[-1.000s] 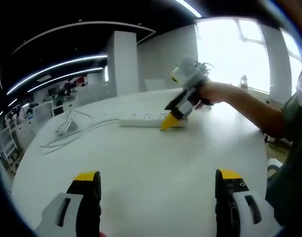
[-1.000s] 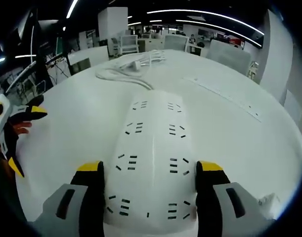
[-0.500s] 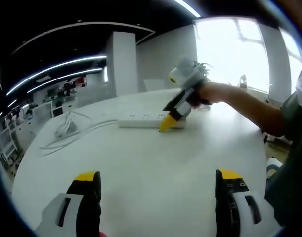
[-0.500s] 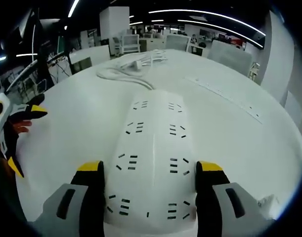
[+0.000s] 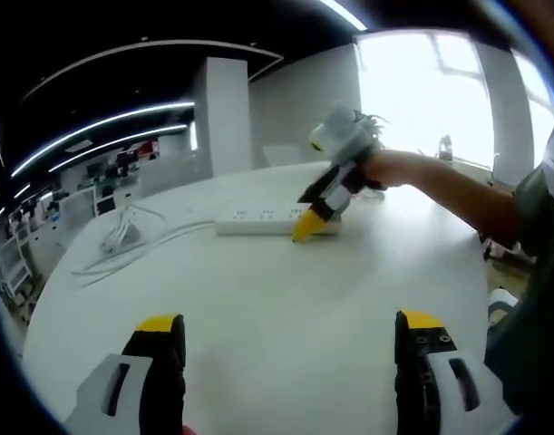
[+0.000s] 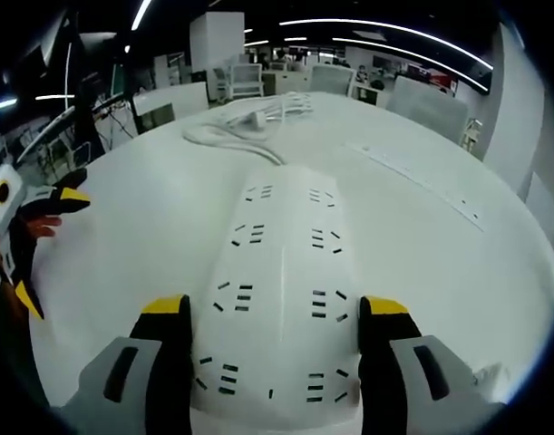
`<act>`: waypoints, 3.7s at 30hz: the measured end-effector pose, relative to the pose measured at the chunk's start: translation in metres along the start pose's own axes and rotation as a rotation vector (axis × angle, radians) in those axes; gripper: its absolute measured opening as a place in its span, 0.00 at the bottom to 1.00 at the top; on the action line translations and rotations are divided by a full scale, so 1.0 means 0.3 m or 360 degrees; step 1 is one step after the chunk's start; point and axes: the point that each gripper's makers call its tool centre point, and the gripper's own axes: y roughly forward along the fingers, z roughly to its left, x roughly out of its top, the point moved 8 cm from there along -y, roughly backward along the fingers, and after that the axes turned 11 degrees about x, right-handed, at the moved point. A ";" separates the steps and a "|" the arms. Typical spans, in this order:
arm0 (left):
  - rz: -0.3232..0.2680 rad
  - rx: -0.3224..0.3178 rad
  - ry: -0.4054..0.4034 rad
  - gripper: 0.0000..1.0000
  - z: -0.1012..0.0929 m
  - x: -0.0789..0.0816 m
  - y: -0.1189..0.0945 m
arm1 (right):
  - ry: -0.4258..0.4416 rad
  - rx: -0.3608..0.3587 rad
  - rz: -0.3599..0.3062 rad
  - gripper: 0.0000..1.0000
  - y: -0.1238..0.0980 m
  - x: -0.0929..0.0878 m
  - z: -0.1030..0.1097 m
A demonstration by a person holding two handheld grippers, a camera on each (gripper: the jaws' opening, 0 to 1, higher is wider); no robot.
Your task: Straighten the power strip on the desk, plug the charger into it
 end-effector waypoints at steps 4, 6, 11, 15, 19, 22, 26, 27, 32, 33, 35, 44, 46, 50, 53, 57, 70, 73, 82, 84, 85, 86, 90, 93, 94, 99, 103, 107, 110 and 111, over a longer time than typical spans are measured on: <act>0.0002 0.0005 -0.0001 0.99 0.001 -0.002 -0.002 | -0.0013 0.0016 0.0005 0.75 -0.002 -0.002 0.002; 0.0006 0.0008 -0.0002 0.99 0.002 -0.003 -0.002 | -0.0018 0.0022 0.0009 0.75 -0.004 -0.003 -0.001; 0.0009 0.0018 -0.0008 0.99 0.005 -0.006 -0.004 | -0.0029 0.0037 0.0003 0.75 -0.006 -0.004 -0.006; 0.0016 0.0013 -0.0007 0.98 0.003 -0.009 -0.004 | -0.0042 0.0055 -0.0005 0.75 -0.006 -0.004 -0.009; 0.0020 0.0012 -0.0002 0.98 0.001 -0.010 -0.005 | -0.0053 0.0064 -0.0006 0.75 -0.007 -0.006 -0.007; 0.0023 0.0016 0.0001 0.98 0.002 -0.010 -0.008 | -0.0060 0.0072 -0.0004 0.75 -0.009 -0.008 -0.006; 0.0027 0.0023 -0.0003 0.98 0.004 -0.012 -0.011 | -0.0074 0.0087 0.0001 0.75 -0.011 -0.010 -0.006; 0.0027 0.0026 -0.0005 0.98 0.005 -0.012 -0.012 | -0.0078 0.0093 0.0003 0.75 -0.012 -0.011 -0.005; 0.0031 0.0028 -0.0009 0.99 0.005 -0.014 -0.014 | -0.0103 0.0117 0.0003 0.75 -0.020 -0.019 -0.001; 0.0031 0.0029 -0.0011 0.99 0.005 -0.014 -0.014 | -0.0106 0.0119 0.0000 0.75 -0.023 -0.023 0.002; 0.0034 0.0030 -0.0010 0.99 0.005 -0.014 -0.014 | -0.0115 0.0128 0.0005 0.75 -0.027 -0.027 0.007; 0.0039 0.0035 -0.0013 0.99 0.006 -0.016 -0.016 | -0.0151 0.0169 0.0014 0.75 -0.039 -0.041 0.016; 0.0040 0.0036 -0.0013 0.99 0.006 -0.015 -0.016 | -0.0157 0.0172 0.0018 0.75 -0.041 -0.043 0.020; 0.0039 0.0035 -0.0011 0.99 0.003 -0.013 -0.016 | -0.0168 0.0185 0.0035 0.75 -0.041 -0.042 0.017; 0.0040 0.0036 -0.0009 0.99 0.002 -0.012 -0.016 | -0.0176 0.0193 0.0043 0.75 -0.040 -0.040 0.012; 0.0042 0.0034 -0.0007 0.99 -0.001 -0.012 -0.016 | -0.0183 0.0202 0.0045 0.75 -0.044 -0.044 0.015; 0.0040 0.0034 0.0003 0.99 -0.005 -0.005 -0.017 | -0.0226 0.0247 0.0055 0.75 -0.053 -0.051 0.020; 0.0042 0.0033 0.0007 0.99 -0.007 -0.005 -0.016 | -0.0241 0.0260 0.0056 0.75 -0.055 -0.053 0.021; 0.0043 0.0028 0.0008 0.99 -0.011 -0.006 -0.013 | -0.0271 0.0296 0.0064 0.75 -0.057 -0.055 0.015; 0.0042 0.0029 0.0008 0.99 -0.011 -0.005 -0.013 | -0.0274 0.0300 0.0065 0.75 -0.058 -0.057 0.016; 0.0042 0.0029 0.0008 0.99 -0.011 -0.005 -0.013 | -0.0276 0.0301 0.0066 0.75 -0.058 -0.057 0.016; 0.0042 0.0027 0.0008 0.99 -0.011 -0.005 -0.013 | -0.0276 0.0302 0.0066 0.75 -0.059 -0.057 0.016; 0.0045 0.0026 0.0011 0.99 -0.011 -0.006 -0.012 | -0.0285 0.0311 0.0072 0.74 -0.059 -0.057 0.018; 0.0049 0.0024 0.0016 0.99 -0.012 -0.006 -0.009 | -0.0290 0.0316 0.0082 0.74 -0.059 -0.055 0.018; 0.0048 0.0023 0.0016 0.99 -0.013 -0.006 -0.009 | -0.0293 0.0319 0.0081 0.74 -0.060 -0.056 0.018; 0.0054 0.0024 0.0014 0.99 -0.012 -0.008 -0.008 | -0.0302 0.0329 0.0082 0.74 -0.062 -0.057 0.020; 0.0050 0.0026 0.0011 0.99 -0.011 -0.006 -0.010 | -0.0313 0.0343 0.0088 0.74 -0.060 -0.051 0.006; 0.0050 0.0028 0.0011 0.99 -0.010 -0.005 -0.010 | -0.0324 0.0353 0.0086 0.74 -0.060 -0.053 0.003; 0.0053 0.0030 0.0013 0.99 -0.010 -0.006 -0.010 | -0.0327 0.0355 0.0086 0.74 -0.060 -0.054 0.003; 0.0053 0.0029 0.0014 0.99 -0.011 -0.006 -0.010 | -0.0329 0.0356 0.0088 0.74 -0.060 -0.054 0.003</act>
